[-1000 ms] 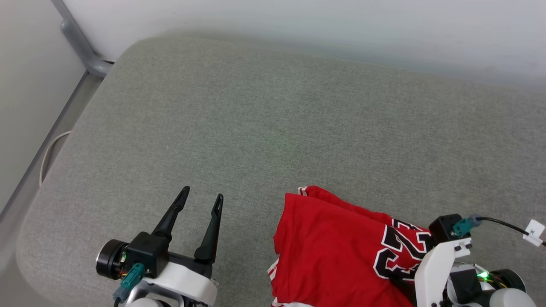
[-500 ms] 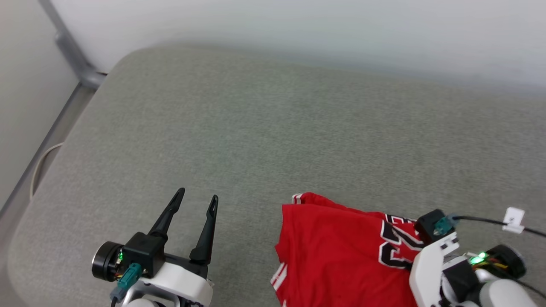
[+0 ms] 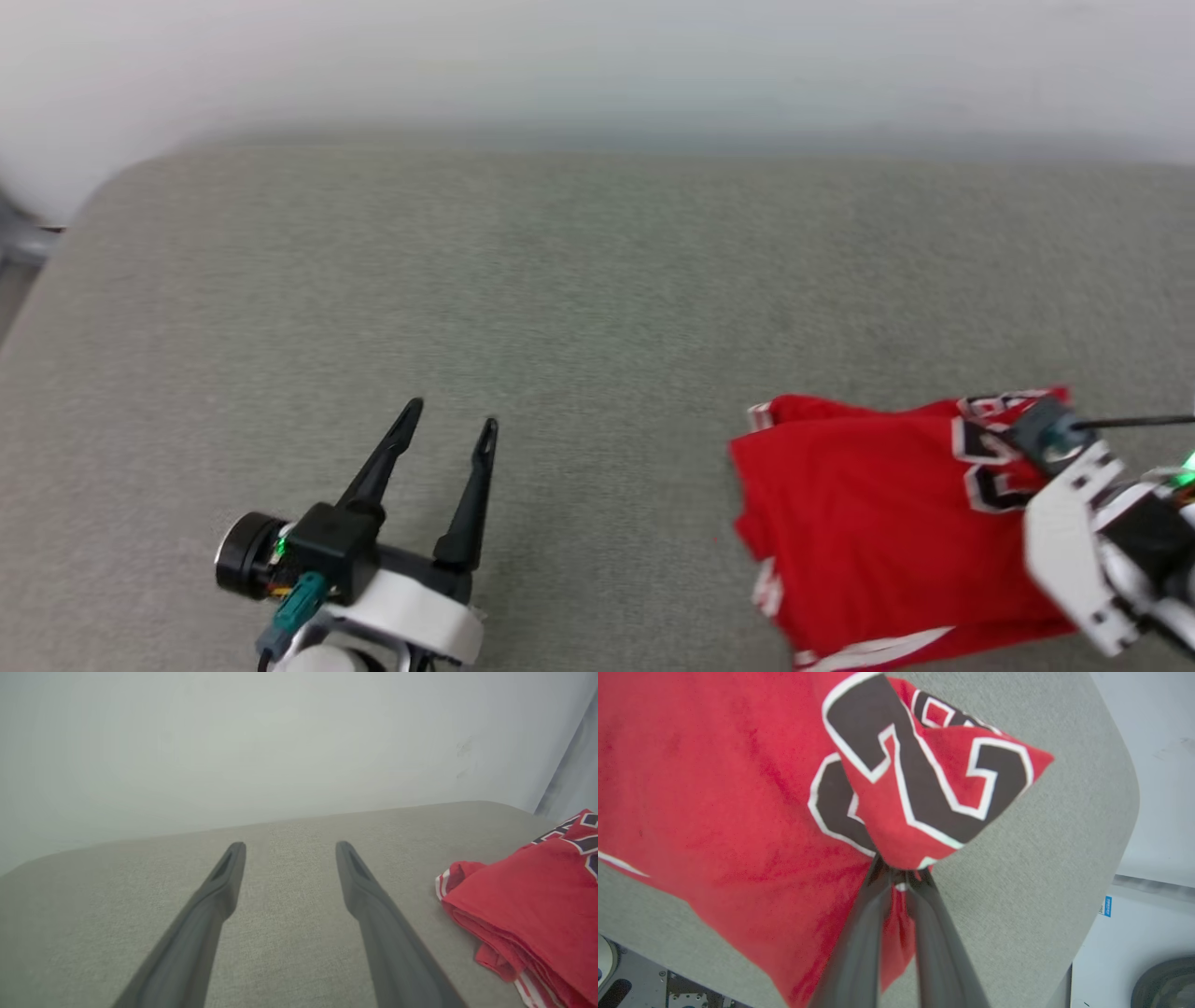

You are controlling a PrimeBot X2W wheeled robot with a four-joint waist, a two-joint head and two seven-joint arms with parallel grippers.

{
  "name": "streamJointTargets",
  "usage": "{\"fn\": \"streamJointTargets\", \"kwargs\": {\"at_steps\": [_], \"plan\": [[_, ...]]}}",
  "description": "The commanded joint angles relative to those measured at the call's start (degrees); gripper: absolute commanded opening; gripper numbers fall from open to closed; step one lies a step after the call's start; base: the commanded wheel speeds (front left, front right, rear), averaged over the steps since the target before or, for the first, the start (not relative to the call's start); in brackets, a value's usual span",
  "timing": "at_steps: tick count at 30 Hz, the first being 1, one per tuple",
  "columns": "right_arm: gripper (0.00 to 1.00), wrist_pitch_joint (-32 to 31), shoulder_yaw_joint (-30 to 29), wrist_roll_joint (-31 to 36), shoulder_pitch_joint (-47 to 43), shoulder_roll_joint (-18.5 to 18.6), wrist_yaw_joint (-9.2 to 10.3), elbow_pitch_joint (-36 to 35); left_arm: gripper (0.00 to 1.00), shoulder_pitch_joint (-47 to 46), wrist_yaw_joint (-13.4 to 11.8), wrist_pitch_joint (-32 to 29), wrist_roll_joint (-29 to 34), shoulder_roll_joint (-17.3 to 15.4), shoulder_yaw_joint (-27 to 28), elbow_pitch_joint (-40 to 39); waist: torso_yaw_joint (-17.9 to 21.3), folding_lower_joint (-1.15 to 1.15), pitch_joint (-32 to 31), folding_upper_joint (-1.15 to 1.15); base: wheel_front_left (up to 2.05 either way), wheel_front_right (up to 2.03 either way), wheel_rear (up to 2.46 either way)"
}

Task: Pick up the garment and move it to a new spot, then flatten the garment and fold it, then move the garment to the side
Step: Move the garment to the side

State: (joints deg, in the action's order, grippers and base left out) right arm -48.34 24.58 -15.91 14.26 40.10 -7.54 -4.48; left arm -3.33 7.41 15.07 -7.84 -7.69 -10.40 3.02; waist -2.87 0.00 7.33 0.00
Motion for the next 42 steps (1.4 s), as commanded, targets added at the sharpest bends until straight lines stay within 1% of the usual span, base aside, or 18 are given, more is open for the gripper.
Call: {"fn": "streamJointTargets", "kwargs": {"at_steps": [1, 4, 8, 11, 15, 19, 27, 32, 37, 38, 39, 42], "plan": [[0.0, 0.49, -0.17, -0.37, 1.58, 1.6, 0.11, 0.32, 1.0, -1.35, 0.07, 0.13, 0.25, -0.21, -0.59, -0.43, 2.89, 0.0, 2.72, 0.0, 0.0, 0.0, 0.0], [0.0, 1.71, 0.68, -0.67, 4.11, 7.11, 0.1, 1.79, 1.0, -3.42, 0.07, 0.13, 0.93, -0.99, -2.02, -1.14, 5.45, 0.0, 5.91, 0.0, 0.0, 0.0, 0.0], [0.0, 5.47, -0.97, 0.61, 7.63, 12.43, 0.11, 5.32, 1.0, -7.66, 0.07, 0.13, 1.86, -2.54, -4.13, -2.74, 8.51, 0.0, 10.89, 0.0, 0.0, 0.0, 0.0], [0.0, 8.9, -2.14, 1.53, 10.19, 14.77, 0.12, 9.13, 1.0, -11.3, 0.07, 0.13, 2.1, -4.19, -6.13, -4.08, 10.69, 0.0, 14.87, 0.0, 0.0, 0.0, 0.0], [0.0, 12.92, -4.04, 2.83, 13.27, 16.72, 0.11, 15.44, 1.0, -15.87, 0.07, 0.13, 2.6, -6.04, -9.12, -5.57, 12.85, 0.0, 19.57, 0.0, 0.0, 0.0, 0.0], [0.0, 16.74, -6.89, 3.71, 15.67, 16.68, 0.11, 21.62, 1.0, -19.71, 0.07, 0.12, 2.94, -7.73, -11.81, -7.39, 14.24, 0.0, 23.67, 0.0, 0.0, 0.0, 0.0], [0.0, 25.34, -14.66, 8.28, 20.99, 13.17, 0.12, 32.61, 1.0, -23.79, 0.07, -1.86, 3.62, -9.76, -13.85, -12.26, 15.0, 0.0, 29.56, 0.0, 0.0, 0.0, 0.0], [0.0, 28.14, -19.11, 11.75, 23.64, 10.57, 0.12, 37.71, 1.0, -24.5, 0.02, -3.15, 3.41, -10.56, -14.02, -15.24, 14.22, 0.0, 31.34, 0.0, 0.0, 0.0, 0.0], [0.0, 29.63, -23.31, 14.36, 24.66, 8.03, 0.12, 40.91, 1.0, -23.87, -0.45, -3.27, 3.19, -10.71, -14.17, -16.04, 13.15, 0.0, 31.18, 0.0, 0.0, 0.0, 0.0], [0.38, 29.88, -24.06, 15.04, 24.85, 7.6, 0.12, 40.97, 1.0, -23.65, -0.52, -3.1, 2.98, -10.6, -14.1, -15.92, 12.97, 0.0, 30.85, 0.0, 0.0, 0.0, 0.0], [0.99, 30.15, -24.44, 15.9, 24.79, 7.19, 0.12, 40.86, 1.0, -23.39, -0.72, -2.93, 2.85, -10.6, -14.09, -15.66, 12.83, 0.0, 30.37, 0.0, 0.0, 0.0, 0.0], [1.0, 29.35, -25.56, 17.65, 23.92, 5.78, 0.12, 40.79, 1.0, -22.64, -1.07, -2.26, 2.3, -10.22, -14.11, -14.36, 12.23, 0.0, 28.06, 0.0, 0.0, 0.0, 0.0]]}}
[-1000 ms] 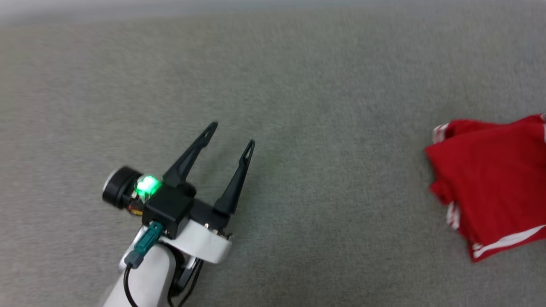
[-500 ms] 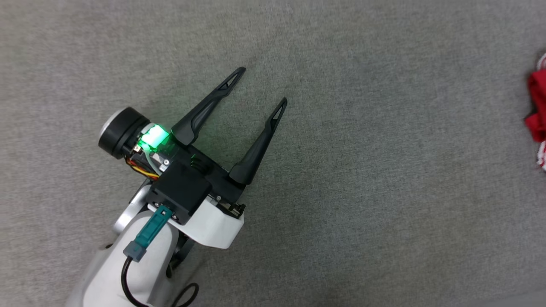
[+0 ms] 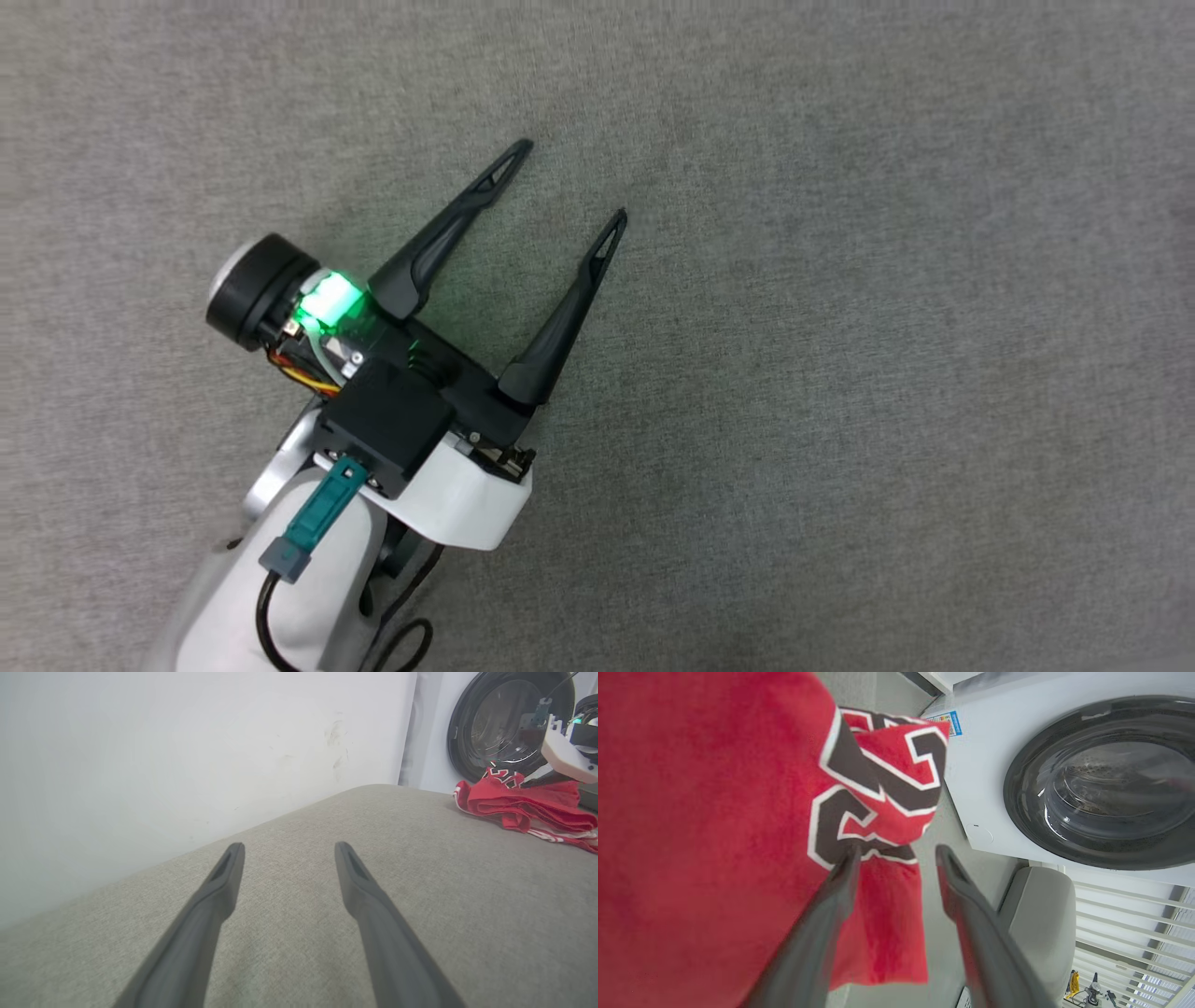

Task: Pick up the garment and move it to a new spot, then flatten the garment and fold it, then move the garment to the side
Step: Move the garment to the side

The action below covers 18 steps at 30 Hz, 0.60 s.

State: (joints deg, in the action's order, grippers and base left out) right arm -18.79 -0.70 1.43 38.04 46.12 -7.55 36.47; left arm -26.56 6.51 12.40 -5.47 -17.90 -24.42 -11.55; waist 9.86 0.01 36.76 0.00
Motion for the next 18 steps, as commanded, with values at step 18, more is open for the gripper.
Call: {"fn": "streamJointTargets", "kwargs": {"at_steps": [18], "plan": [[1.0, 3.17, -0.89, -6.34, -7.86, -10.66, 0.12, -16.34, 1.0, 15.0, -6.09, 2.82, -6.81, 2.03, 9.06, 12.04, -5.52, -0.01, -25.02, 0.0, 0.0, 0.0, 0.0]]}}
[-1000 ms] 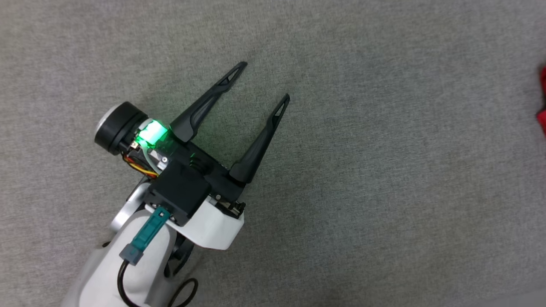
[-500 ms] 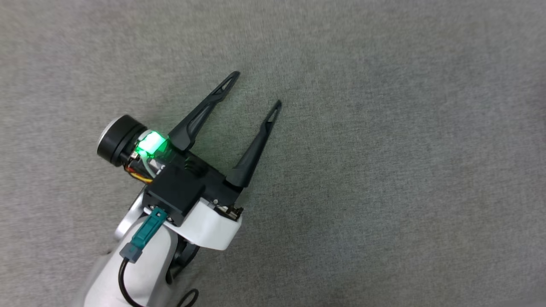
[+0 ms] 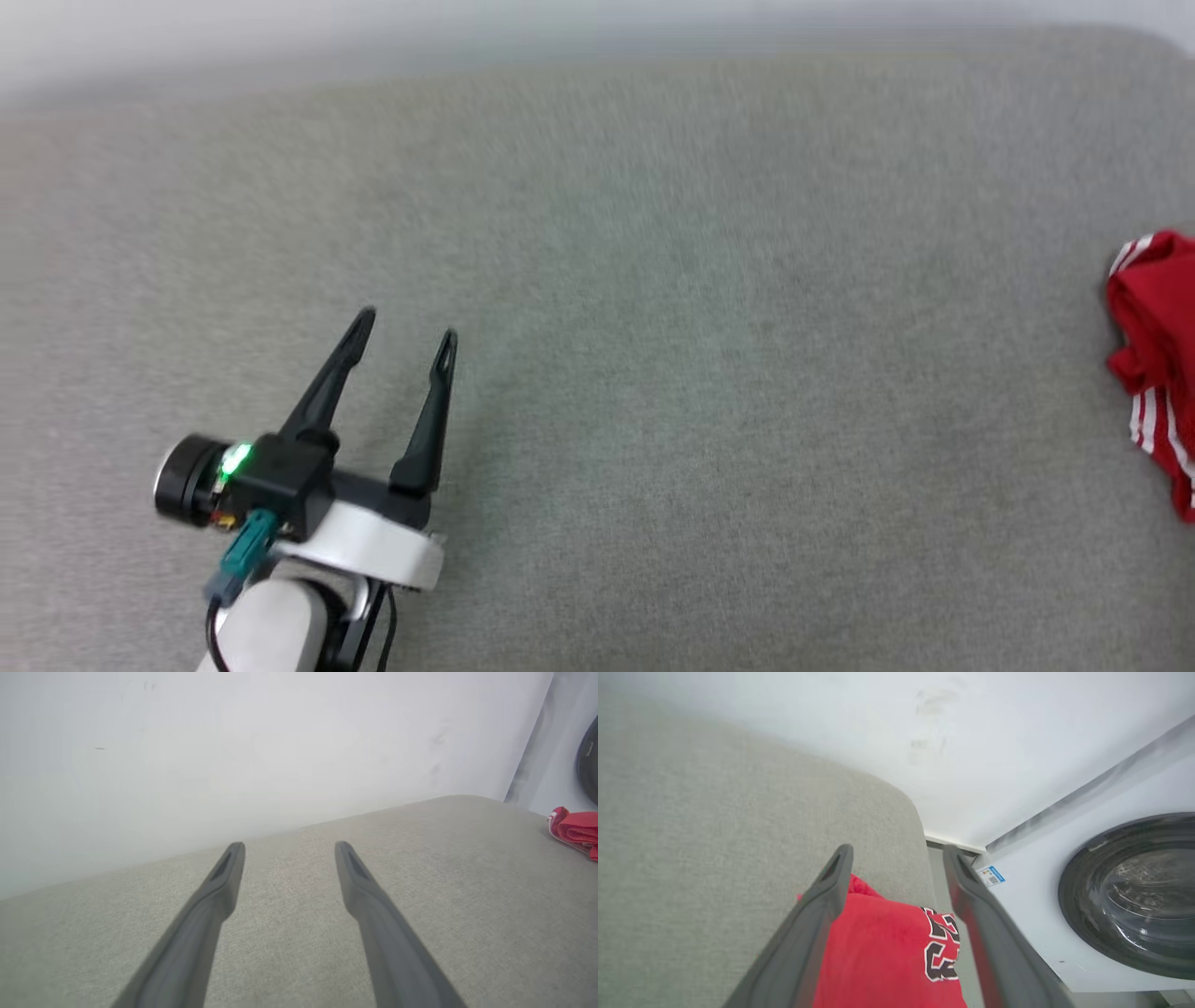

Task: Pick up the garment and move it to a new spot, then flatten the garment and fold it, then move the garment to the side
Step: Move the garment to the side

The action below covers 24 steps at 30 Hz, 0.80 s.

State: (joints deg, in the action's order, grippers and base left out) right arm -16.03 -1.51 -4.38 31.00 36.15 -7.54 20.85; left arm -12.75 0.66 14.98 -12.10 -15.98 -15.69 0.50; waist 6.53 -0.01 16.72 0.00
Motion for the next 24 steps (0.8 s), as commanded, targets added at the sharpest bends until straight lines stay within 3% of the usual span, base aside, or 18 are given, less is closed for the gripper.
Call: {"fn": "streamJointTargets", "kwargs": {"at_steps": [1, 14, 18, 24], "plan": [[1.0, 1.19, -0.07, -1.55, -1.61, -1.99, 0.1, -2.27, 1.0, 2.17, -0.44, 0.23, -0.27, 0.2, 0.9, -0.06, -2.57, 0.01, -6.12, 0.0, 0.0, 0.0, 0.0], [1.0, 11.56, -0.89, -9.07, -17.02, -18.65, 0.1, -22.07, 1.0, 11.01, -0.39, 0.2, -1.31, 3.24, 4.55, 1.44, -7.0, 0.01, -13.41, 0.0, 0.0, 0.0, 0.0], [1.0, 15.89, -1.43, -9.79, -22.22, -23.85, 0.11, -23.05, 1.0, 11.71, -0.03, 0.2, -1.5, 4.64, 6.21, 2.08, -8.14, 0.01, -13.87, 0.0, 0.0, 0.0, 0.0], [1.0, 22.15, -0.4, -10.03, -27.18, -28.37, 0.08, -19.97, 1.0, 12.79, 0.82, 0.2, 0.29, 6.74, 8.17, 3.02, -8.91, 0.01, -14.24, 0.0, 0.0, 0.0, 0.0]]}}
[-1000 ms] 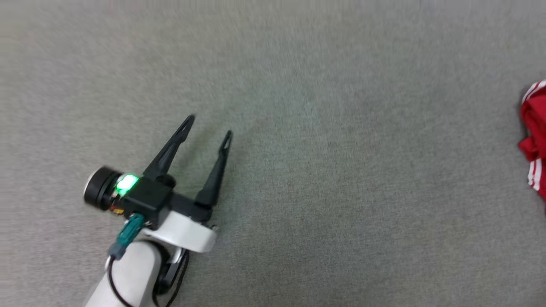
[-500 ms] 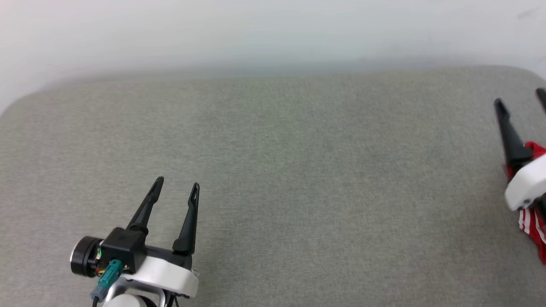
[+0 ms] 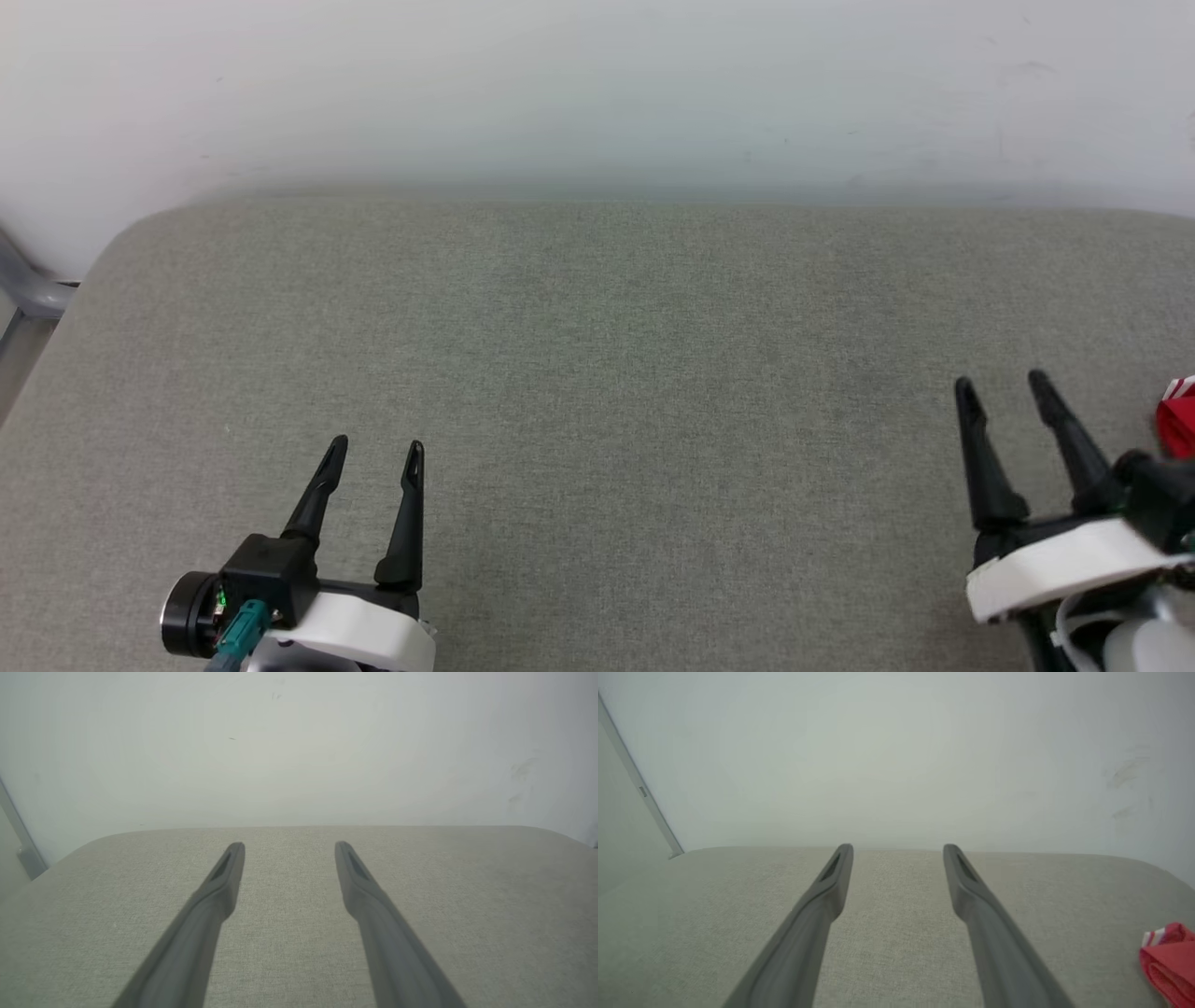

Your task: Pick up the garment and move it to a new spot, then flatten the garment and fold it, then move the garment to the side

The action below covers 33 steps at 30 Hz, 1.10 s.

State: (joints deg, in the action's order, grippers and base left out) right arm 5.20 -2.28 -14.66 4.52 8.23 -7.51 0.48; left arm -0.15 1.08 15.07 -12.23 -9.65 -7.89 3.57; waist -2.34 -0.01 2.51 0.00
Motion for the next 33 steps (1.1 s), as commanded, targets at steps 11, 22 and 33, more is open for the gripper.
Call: {"fn": "streamJointTargets", "kwargs": {"at_steps": [11, 22, 33], "plan": [[1.0, 6.63, 1.96, 2.34, -1.57, -4.06, 0.05, 5.79, 1.0, -0.59, 2.7, 0.12, 2.47, 3.38, 3.94, 1.15, 0.54, 0.01, 0.23, 0.0, 0.0, 0.0, 0.0], [1.0, 7.57, 2.09, 2.8, -1.12, -4.52, 0.05, 6.57, 1.0, -0.24, 4.49, 0.12, 3.77, 4.66, 6.03, 0.8, 1.21, 0.01, -0.06, 0.0, 0.0, 0.0, 0.0], [1.0, 7.62, 1.97, 2.89, -1.46, -4.8, 0.05, 6.64, 1.0, 0.1, 5.55, 0.12, 4.67, 5.43, 7.03, 0.82, 1.09, 0.01, -0.21, 0.0, 0.0, 0.0, 0.0]]}}
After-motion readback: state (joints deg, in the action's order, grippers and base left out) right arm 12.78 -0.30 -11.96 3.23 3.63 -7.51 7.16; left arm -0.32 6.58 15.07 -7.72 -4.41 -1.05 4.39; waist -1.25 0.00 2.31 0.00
